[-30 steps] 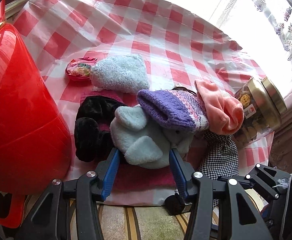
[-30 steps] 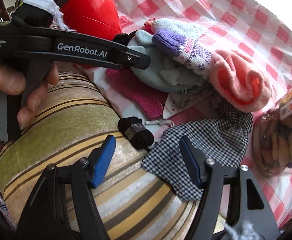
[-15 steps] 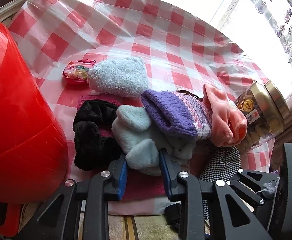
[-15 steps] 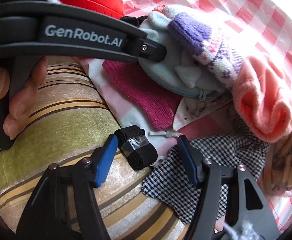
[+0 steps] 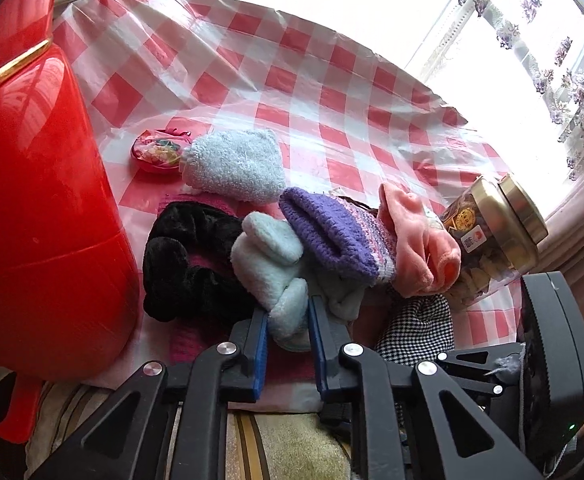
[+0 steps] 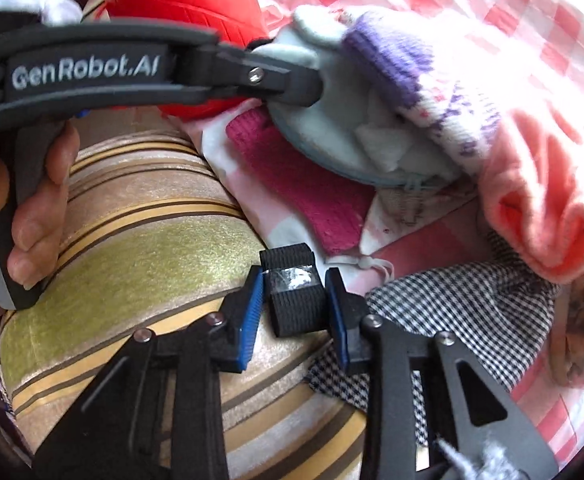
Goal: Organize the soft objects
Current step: 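Carry the black band to the box with the right tool while the left tool grasps a grey glove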
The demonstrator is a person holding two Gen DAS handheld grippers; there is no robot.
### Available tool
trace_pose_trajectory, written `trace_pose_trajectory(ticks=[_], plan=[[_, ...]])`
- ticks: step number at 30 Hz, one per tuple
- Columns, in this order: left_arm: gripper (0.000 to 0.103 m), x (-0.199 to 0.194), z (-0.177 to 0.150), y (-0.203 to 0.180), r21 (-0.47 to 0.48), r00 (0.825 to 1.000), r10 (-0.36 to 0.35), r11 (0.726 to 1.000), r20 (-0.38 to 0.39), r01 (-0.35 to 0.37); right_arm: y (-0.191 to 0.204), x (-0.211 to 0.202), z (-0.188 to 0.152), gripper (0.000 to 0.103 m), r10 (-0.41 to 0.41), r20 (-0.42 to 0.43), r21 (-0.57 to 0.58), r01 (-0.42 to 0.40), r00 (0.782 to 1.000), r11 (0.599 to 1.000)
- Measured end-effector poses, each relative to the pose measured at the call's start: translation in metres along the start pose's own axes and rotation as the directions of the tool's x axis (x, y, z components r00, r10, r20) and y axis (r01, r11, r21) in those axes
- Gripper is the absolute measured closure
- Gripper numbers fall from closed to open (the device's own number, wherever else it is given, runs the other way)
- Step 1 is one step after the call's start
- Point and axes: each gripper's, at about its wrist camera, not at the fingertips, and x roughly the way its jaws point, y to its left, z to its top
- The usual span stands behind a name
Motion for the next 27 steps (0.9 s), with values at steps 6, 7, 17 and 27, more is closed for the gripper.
trace_pose_trajectory(ticks=[6,7,17,27], plan=[[0.086,-0.019,-0.006,0.002,-0.020,0.999,-0.004,1.000,0.040,0.005,-0.006,-0.027,-0.016,0.069,-0.020,0.066,0.044,0.017,0.998,0.999],[0.086,-0.025,-0.007,0.000,-0.017,0.999,0.000,1.000,0.054,0.001,-0.008,-0.031,-0.018,0.069,-0.021,0.077,0.057,0.016,0.997,0.998],[0.088,-0.071,-0.013,-0.005,0.006,0.986,0.019,1.000,0.164,-0.021,-0.016,-0.078,-0.045,0.069,-0.081,0.193,0.181,0.045,0.978,0.982],[0.088,-0.113,-0.011,-0.026,0.056,0.972,0.003,0.998,0.236,-0.016,-0.027,-0.114,-0.072,0.069,-0.166,0.277,0.325,0.071,0.946,0.943]])
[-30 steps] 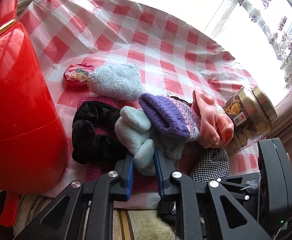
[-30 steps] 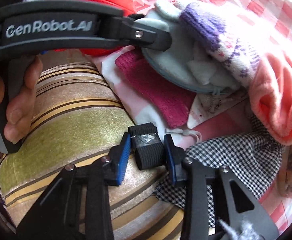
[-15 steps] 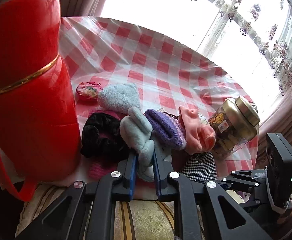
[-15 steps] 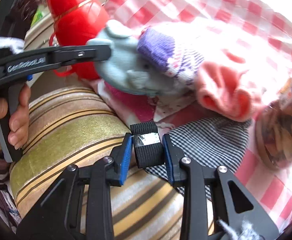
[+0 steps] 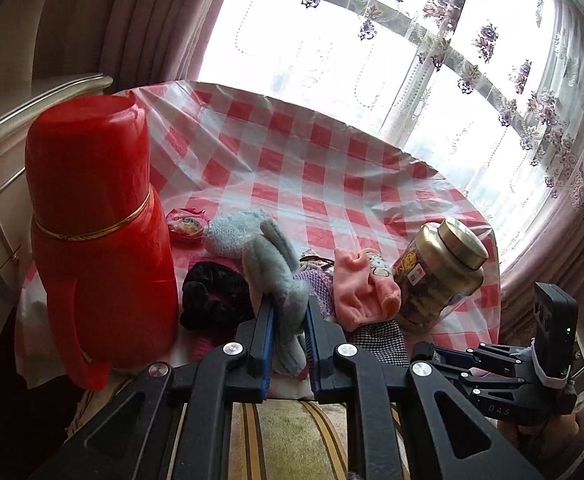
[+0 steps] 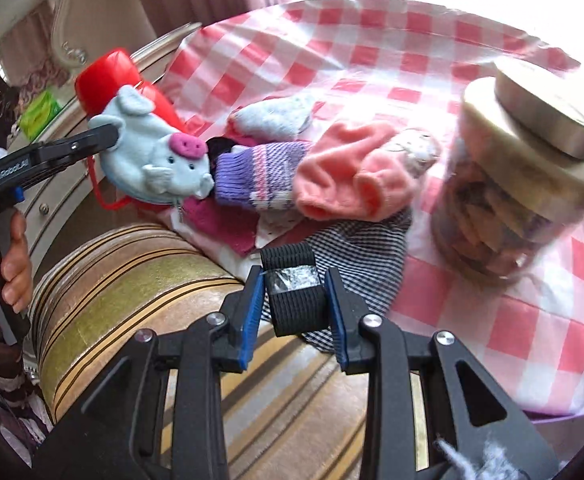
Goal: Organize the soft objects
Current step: 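Carry the black band to the box with the right tool while the left tool grasps a grey glove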
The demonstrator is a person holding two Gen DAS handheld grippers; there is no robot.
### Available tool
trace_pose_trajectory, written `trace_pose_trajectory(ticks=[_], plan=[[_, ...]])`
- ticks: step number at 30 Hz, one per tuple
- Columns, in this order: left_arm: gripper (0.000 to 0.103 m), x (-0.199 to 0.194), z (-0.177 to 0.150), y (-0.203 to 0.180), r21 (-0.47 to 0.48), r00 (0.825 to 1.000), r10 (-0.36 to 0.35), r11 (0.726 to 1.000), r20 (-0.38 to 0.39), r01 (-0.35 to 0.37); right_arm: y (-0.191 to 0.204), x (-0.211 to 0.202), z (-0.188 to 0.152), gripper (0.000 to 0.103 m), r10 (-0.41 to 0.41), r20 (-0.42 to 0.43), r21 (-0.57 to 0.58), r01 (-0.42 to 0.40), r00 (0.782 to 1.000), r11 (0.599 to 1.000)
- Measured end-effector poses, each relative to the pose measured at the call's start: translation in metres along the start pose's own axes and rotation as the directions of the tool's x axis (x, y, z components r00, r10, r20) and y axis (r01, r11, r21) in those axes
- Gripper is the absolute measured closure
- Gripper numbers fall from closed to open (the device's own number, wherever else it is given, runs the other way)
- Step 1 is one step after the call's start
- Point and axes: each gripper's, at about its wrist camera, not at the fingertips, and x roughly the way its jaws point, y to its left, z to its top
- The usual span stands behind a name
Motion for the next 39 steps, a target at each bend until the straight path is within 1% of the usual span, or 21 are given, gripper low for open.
trace_pose_trajectory(ticks=[2,5,10,13,16,18,20,22,24,25,26,28,29,31,32,33,34,37,39], plan=[[0.088,-0.004,0.002,-0.008,0.017,1.000,-0.010,1.000,0.006,0.010,-0.009,-0.011,-0.002,0.068,-0.013,0.021,0.031,0.012,1.000,0.999],[0.088,-0.008,0.005,-0.022,0.041,0.999,-0.036,0.998,0.011,0.036,-0.022,-0.028,-0.009,0.069,-0.053,0.049,0.070,0.050,0.997,0.996],[0.088,-0.009,0.005,-0.054,0.092,0.996,-0.094,0.991,0.001,0.094,-0.051,-0.062,-0.034,0.069,-0.139,0.073,0.154,0.127,0.988,0.980],[0.088,-0.006,0.003,-0.074,0.120,0.991,-0.135,0.983,-0.018,0.136,-0.073,-0.088,-0.056,0.069,-0.202,0.074,0.219,0.182,0.977,0.959],[0.088,-0.003,0.000,-0.099,0.159,0.984,-0.176,0.971,-0.037,0.180,-0.098,-0.118,-0.086,0.069,-0.280,0.057,0.289,0.253,0.958,0.923],[0.088,-0.001,-0.002,-0.114,0.179,0.977,-0.206,0.961,-0.053,0.212,-0.117,-0.133,-0.109,0.069,-0.324,0.029,0.344,0.295,0.946,0.891],[0.088,0.002,-0.006,-0.129,0.198,0.971,-0.228,0.951,-0.069,0.238,-0.137,-0.142,-0.132,0.069,-0.354,-0.017,0.400,0.331,0.935,0.854],[0.088,0.004,-0.010,-0.143,0.212,0.964,-0.250,0.941,-0.089,0.263,-0.160,-0.140,-0.157,0.069,-0.351,-0.076,0.445,0.347,0.933,0.825],[0.088,0.004,-0.015,-0.156,0.233,0.959,-0.263,0.931,-0.103,0.280,-0.183,-0.131,-0.185,0.069,-0.364,-0.171,0.478,0.400,0.916,0.782],[0.088,0.004,-0.017,-0.161,0.244,0.958,-0.266,0.927,-0.110,0.286,-0.193,-0.125,-0.199,0.069,-0.351,-0.209,0.495,0.408,0.913,0.767],[0.088,0.004,-0.019,-0.166,0.252,0.956,-0.268,0.923,-0.117,0.290,-0.201,-0.122,-0.212,0.069,-0.336,-0.239,0.512,0.412,0.911,0.753],[0.088,0.005,-0.023,-0.173,0.264,0.955,-0.267,0.919,-0.132,0.293,-0.212,-0.118,-0.234,0.069,-0.325,-0.289,0.520,0.433,0.900,0.737],[0.088,0.007,-0.025,-0.177,0.269,0.953,-0.267,0.916,-0.142,0.297,-0.217,-0.118,-0.243,0.069,-0.326,-0.310,0.528,0.447,0.893,0.722],[0.088,0.010,-0.030,-0.183,0.277,0.949,-0.271,0.910,-0.164,0.308,-0.228,-0.123,-0.259,0.069,-0.351,-0.353,0.544,0.495,0.867,0.677],[0.088,0.011,-0.033,-0.187,0.283,0.946,-0.273,0.906,-0.176,0.315,-0.233,-0.128,-0.266,0.069,-0.331,-0.341,0.579,0.474,0.880,0.664],[0.088,0.012,-0.035,-0.191,0.288,0.943,-0.276,0.902,-0.187,0.321,-0.236,-0.133,-0.271,0.069,-0.321,-0.334,0.607,0.462,0.886,0.646],[0.088,0.013,-0.038,-0.195,0.294,0.939,-0.280,0.897,-0.198,0.329,-0.236,-0.137,-0.273,0.069,-0.338,-0.342,0.605,0.481,0.877,0.634],[0.088,0.015,-0.046,-0.209,0.317,0.929,-0.293,0.880,-0.227,0.355,-0.230,-0.148,-0.275,0.069,-0.410,-0.390,0.570,0.566,0.824,0.596],[0.088,0.017,-0.051,-0.217,0.325,0.921,-0.302,0.869,-0.247,0.372,-0.224,-0.157,-0.275,0.069,-0.450,-0.399,0.552,0.601,0.799,0.578]])
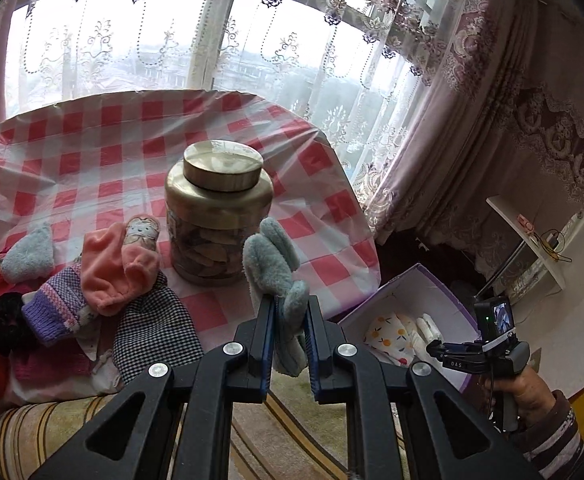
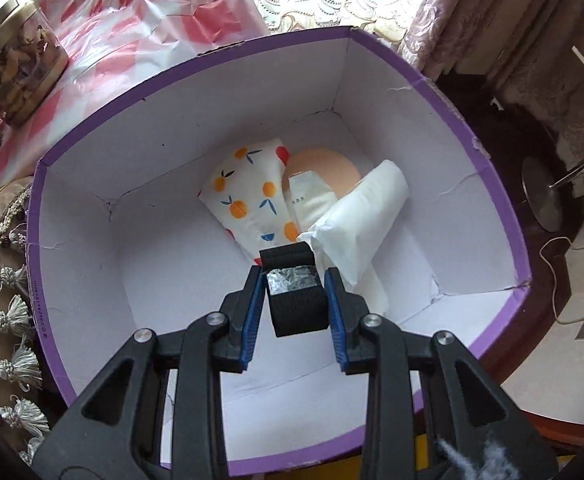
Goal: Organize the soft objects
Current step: 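Carry the black band to the box with the right tool while the left tool grasps a grey glove, then release the black band into the box with the right tool while the left tool drops the blue mitten there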
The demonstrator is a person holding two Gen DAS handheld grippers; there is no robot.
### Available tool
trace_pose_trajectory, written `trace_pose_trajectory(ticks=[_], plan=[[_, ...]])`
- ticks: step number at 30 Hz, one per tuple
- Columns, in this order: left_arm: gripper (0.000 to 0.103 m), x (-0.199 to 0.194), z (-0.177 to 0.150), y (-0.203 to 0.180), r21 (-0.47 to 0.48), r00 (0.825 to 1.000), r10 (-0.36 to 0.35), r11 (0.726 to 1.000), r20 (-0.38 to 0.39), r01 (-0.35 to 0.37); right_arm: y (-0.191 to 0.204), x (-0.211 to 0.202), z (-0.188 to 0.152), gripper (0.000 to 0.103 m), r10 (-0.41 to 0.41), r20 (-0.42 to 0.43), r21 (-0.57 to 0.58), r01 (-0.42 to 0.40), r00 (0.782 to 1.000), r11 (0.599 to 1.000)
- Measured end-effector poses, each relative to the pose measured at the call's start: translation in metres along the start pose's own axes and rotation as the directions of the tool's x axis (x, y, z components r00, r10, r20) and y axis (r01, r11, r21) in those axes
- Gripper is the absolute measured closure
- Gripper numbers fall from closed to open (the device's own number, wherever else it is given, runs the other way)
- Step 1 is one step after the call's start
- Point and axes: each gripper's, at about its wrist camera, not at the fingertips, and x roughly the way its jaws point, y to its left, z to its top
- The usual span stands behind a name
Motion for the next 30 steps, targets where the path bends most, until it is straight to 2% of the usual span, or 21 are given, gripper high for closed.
trace_pose_trajectory(ticks=[8,11,14,17,21,23,25,27,28,29,30], plan=[[0.088,0.017,-0.002,-0.027,0.055,0.997,-0.063,0.996,-0.049,0.066,-0.015,-0.027,-0.013,0.069,-0.149,0.051,0.010,0.148,0.988,0.989],[0.088,0.028,-0.001,-0.041,0.080,0.993,-0.094,0.992,-0.075,0.100,-0.037,-0.023,-0.012,0.069,-0.209,0.050,0.028,0.208,0.977,0.978],[0.088,0.040,0.000,-0.057,0.111,0.986,-0.127,0.984,-0.106,0.139,-0.050,-0.015,-0.012,0.068,-0.226,0.025,0.042,0.225,0.974,0.974],[0.088,0.054,-0.001,-0.077,0.133,0.973,-0.173,0.972,-0.151,0.193,-0.057,-0.011,-0.010,0.066,-0.218,0.036,0.062,0.216,0.975,0.974],[0.088,0.074,-0.005,-0.108,0.147,0.942,-0.252,0.946,-0.222,0.288,-0.059,-0.011,-0.009,0.058,-0.201,0.058,0.066,0.197,0.978,0.978],[0.088,0.085,-0.009,-0.124,0.144,0.918,-0.295,0.929,-0.265,0.341,-0.063,-0.010,-0.008,0.048,-0.196,0.071,0.084,0.190,0.978,0.978],[0.088,0.096,-0.016,-0.138,0.130,0.884,-0.341,0.908,-0.321,0.398,-0.066,-0.013,-0.008,0.042,-0.187,0.087,0.104,0.178,0.978,0.978],[0.086,0.109,-0.024,-0.149,0.102,0.840,-0.384,0.886,-0.384,0.452,-0.070,-0.018,-0.008,0.039,-0.184,0.108,0.117,0.171,0.977,0.978],[0.080,0.116,-0.029,-0.154,0.099,0.822,-0.390,0.879,-0.415,0.467,-0.072,-0.019,-0.008,0.037,-0.183,0.119,0.124,0.168,0.976,0.978],[0.068,0.126,-0.035,-0.158,0.118,0.818,-0.360,0.884,-0.447,0.453,-0.074,-0.020,-0.007,0.035,-0.183,0.128,0.133,0.166,0.975,0.977],[0.060,0.136,-0.041,-0.158,0.148,0.835,-0.290,0.906,-0.467,0.397,-0.076,-0.023,-0.008,0.035,-0.180,0.134,0.143,0.161,0.974,0.977]])
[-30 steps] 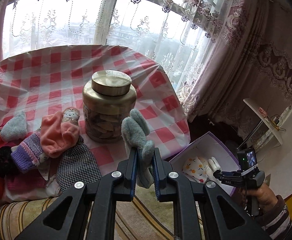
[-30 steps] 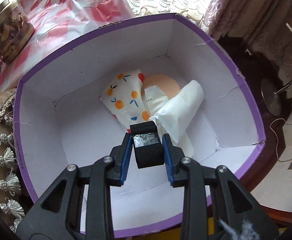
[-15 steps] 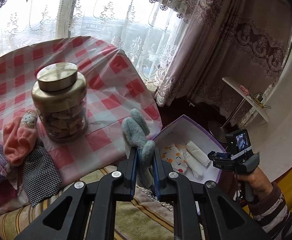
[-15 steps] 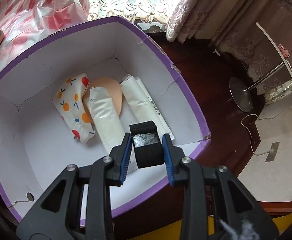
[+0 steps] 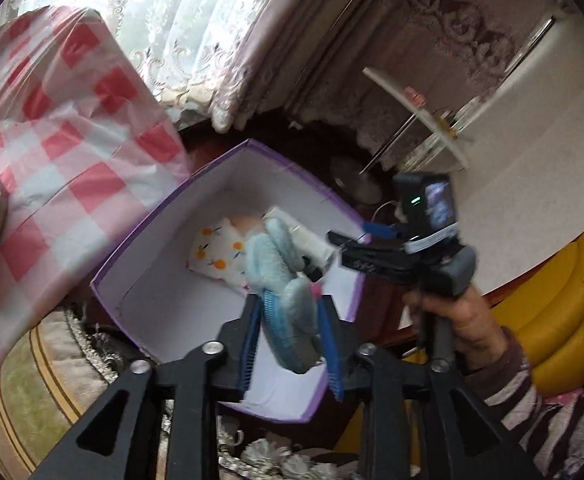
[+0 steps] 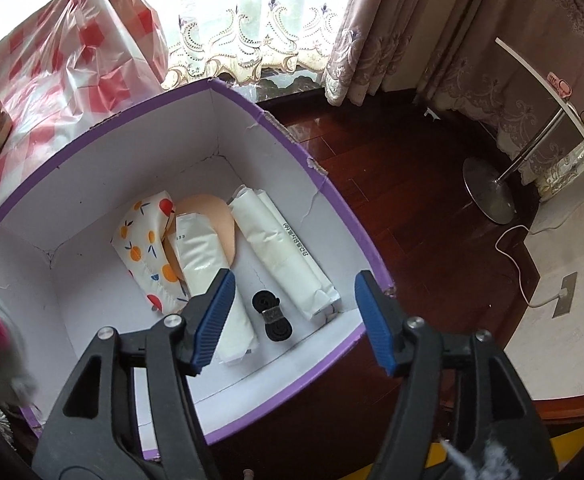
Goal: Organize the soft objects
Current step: 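Release the black band into the box with the right tool while the left tool drops the blue mitten there, then move both tools back from the box to the pile of soft items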
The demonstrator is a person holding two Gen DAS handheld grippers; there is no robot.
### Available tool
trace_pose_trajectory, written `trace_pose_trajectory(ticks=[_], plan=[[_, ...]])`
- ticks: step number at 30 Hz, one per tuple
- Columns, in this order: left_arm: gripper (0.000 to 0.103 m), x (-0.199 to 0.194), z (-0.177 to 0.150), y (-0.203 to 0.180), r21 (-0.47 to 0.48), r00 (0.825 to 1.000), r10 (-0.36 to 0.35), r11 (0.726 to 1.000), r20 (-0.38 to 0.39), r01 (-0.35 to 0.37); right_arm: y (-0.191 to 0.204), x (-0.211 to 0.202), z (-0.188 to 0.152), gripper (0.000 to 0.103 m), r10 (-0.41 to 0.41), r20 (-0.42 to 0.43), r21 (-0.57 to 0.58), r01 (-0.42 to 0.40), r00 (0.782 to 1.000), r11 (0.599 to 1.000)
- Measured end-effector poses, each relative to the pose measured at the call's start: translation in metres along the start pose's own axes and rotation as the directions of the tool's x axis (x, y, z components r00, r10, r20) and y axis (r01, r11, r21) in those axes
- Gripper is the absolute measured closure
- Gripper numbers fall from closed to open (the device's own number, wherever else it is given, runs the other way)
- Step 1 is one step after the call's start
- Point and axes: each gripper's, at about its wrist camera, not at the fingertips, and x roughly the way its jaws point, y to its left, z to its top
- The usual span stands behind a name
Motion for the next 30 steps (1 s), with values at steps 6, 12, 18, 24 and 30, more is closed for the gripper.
trace_pose_trajectory(ticks=[6,12,18,24,30], plan=[[0.047,0.008,-0.011,0.037,-0.085,0.985,0.168,0.982,-0.048,-0.172,0.002,-0.003,-0.002,0.034,0.040,0.008,0.011,-0.040,0.999,0.999],[0.045,-0.013,-0.025,0.048,-0.111,0.983,0.186,0.976,-0.002,-0.185,0.016,-0.007,-0.003,0.034,0.082,0.007,0.000,-0.082,0.997,0.997],[0.045,-0.036,-0.037,0.064,-0.175,0.976,0.211,0.964,0.055,-0.199,0.042,-0.024,0.003,0.034,0.146,0.039,-0.041,-0.145,0.988,0.989],[0.045,-0.065,-0.054,0.088,-0.244,0.953,0.284,0.936,0.105,-0.253,0.081,-0.042,0.011,0.034,0.220,0.059,-0.104,-0.213,0.974,0.972],[0.045,-0.094,-0.071,0.112,-0.292,0.912,0.383,0.898,0.148,-0.329,0.129,-0.060,0.012,0.034,0.298,0.056,-0.200,-0.282,0.953,0.938]])
